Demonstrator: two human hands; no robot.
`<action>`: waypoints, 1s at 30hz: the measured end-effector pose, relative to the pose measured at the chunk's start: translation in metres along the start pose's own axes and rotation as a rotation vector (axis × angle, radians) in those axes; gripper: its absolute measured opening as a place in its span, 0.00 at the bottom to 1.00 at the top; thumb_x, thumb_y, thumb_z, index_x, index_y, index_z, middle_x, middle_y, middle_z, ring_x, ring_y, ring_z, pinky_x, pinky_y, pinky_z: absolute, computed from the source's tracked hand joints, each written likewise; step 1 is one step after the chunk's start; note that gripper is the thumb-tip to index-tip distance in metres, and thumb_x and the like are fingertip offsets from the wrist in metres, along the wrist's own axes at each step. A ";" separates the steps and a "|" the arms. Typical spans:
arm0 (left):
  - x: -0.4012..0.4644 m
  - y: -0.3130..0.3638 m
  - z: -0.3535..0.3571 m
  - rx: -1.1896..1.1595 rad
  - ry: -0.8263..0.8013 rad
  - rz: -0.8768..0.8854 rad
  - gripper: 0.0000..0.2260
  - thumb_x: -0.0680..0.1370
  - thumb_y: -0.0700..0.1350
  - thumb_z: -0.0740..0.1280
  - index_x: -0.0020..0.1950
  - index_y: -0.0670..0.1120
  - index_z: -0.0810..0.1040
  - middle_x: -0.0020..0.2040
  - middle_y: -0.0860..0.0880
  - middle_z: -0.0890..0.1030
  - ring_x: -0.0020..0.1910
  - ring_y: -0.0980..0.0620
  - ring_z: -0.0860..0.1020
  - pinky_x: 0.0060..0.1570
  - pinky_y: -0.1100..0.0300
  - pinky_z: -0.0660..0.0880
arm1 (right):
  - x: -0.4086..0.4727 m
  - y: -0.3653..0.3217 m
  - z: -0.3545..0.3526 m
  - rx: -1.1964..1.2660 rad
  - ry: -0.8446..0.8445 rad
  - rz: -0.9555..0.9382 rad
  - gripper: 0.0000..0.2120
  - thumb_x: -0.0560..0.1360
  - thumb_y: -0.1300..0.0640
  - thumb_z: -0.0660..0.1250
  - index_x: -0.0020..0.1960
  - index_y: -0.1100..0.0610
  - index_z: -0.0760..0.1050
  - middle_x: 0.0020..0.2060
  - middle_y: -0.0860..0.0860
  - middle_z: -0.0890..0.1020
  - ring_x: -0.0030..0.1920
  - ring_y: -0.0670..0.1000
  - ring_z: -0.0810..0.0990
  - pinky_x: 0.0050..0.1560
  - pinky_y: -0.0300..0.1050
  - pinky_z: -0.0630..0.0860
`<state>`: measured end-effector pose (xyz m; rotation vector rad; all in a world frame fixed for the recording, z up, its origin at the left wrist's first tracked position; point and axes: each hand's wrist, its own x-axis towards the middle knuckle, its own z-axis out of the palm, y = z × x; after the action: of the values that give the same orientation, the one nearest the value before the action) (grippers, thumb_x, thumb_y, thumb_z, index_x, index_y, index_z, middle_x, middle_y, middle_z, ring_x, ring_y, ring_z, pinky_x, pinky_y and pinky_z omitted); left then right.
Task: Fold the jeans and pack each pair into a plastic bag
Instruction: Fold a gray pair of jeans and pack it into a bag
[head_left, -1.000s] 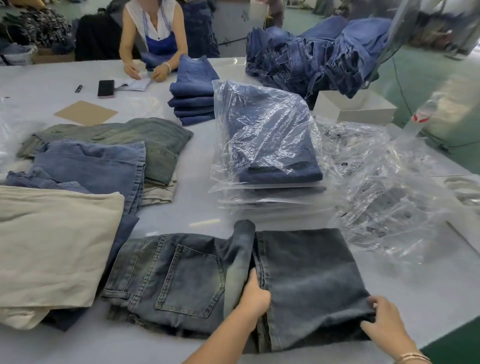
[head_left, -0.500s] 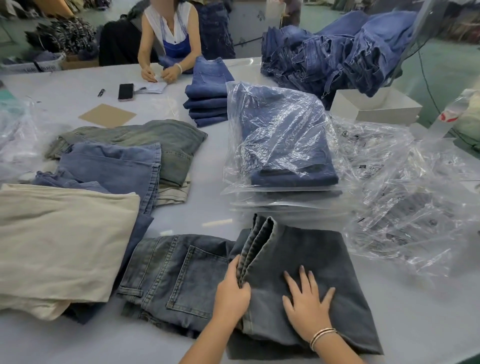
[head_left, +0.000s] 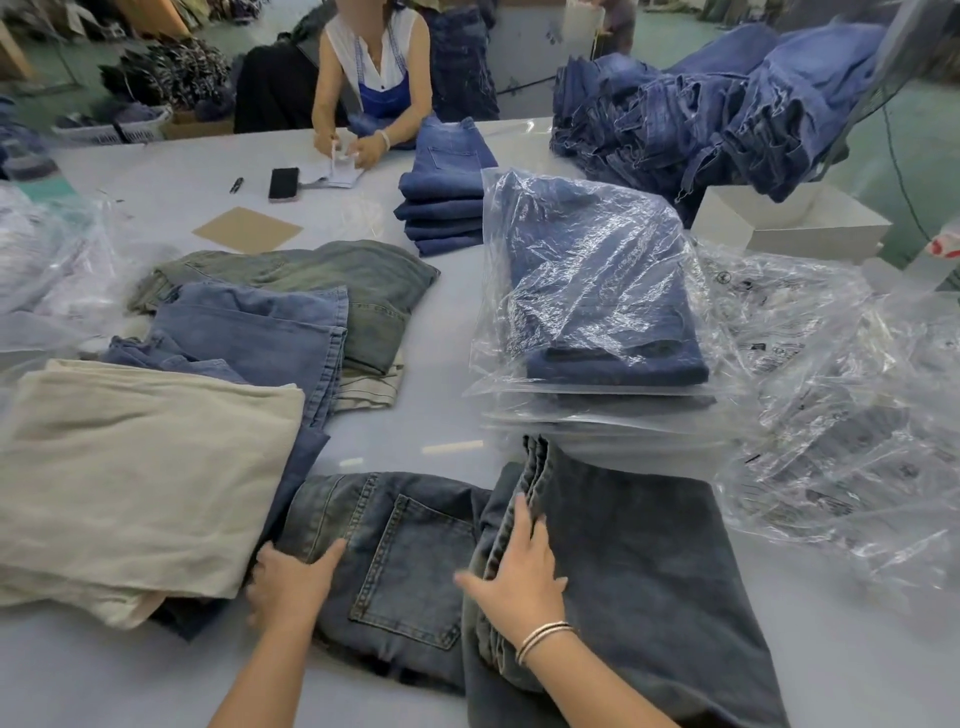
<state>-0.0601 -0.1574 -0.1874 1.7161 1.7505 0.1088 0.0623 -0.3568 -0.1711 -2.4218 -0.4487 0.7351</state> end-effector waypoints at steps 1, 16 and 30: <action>0.006 -0.001 -0.002 0.016 -0.045 -0.004 0.42 0.68 0.59 0.75 0.73 0.39 0.62 0.69 0.37 0.70 0.67 0.35 0.67 0.65 0.41 0.67 | 0.000 -0.001 0.005 -0.100 -0.003 0.003 0.50 0.72 0.43 0.68 0.74 0.42 0.30 0.77 0.55 0.41 0.76 0.58 0.48 0.69 0.70 0.53; -0.002 0.016 -0.036 -1.096 -0.802 -0.005 0.12 0.69 0.43 0.67 0.46 0.39 0.85 0.48 0.37 0.84 0.43 0.40 0.84 0.40 0.47 0.81 | -0.036 -0.011 0.020 0.081 0.365 -0.384 0.36 0.71 0.73 0.52 0.75 0.50 0.52 0.74 0.42 0.52 0.74 0.36 0.43 0.73 0.55 0.38; 0.033 -0.003 -0.141 -1.066 -0.562 0.190 0.13 0.71 0.41 0.63 0.48 0.38 0.83 0.42 0.41 0.85 0.38 0.43 0.84 0.35 0.49 0.81 | -0.003 -0.030 -0.011 0.821 0.554 0.085 0.34 0.71 0.76 0.49 0.67 0.50 0.72 0.62 0.50 0.77 0.44 0.40 0.80 0.47 0.29 0.75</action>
<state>-0.1313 -0.0729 -0.0931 0.9553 0.8252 0.4895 0.0620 -0.3392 -0.1445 -1.7436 0.1650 0.1795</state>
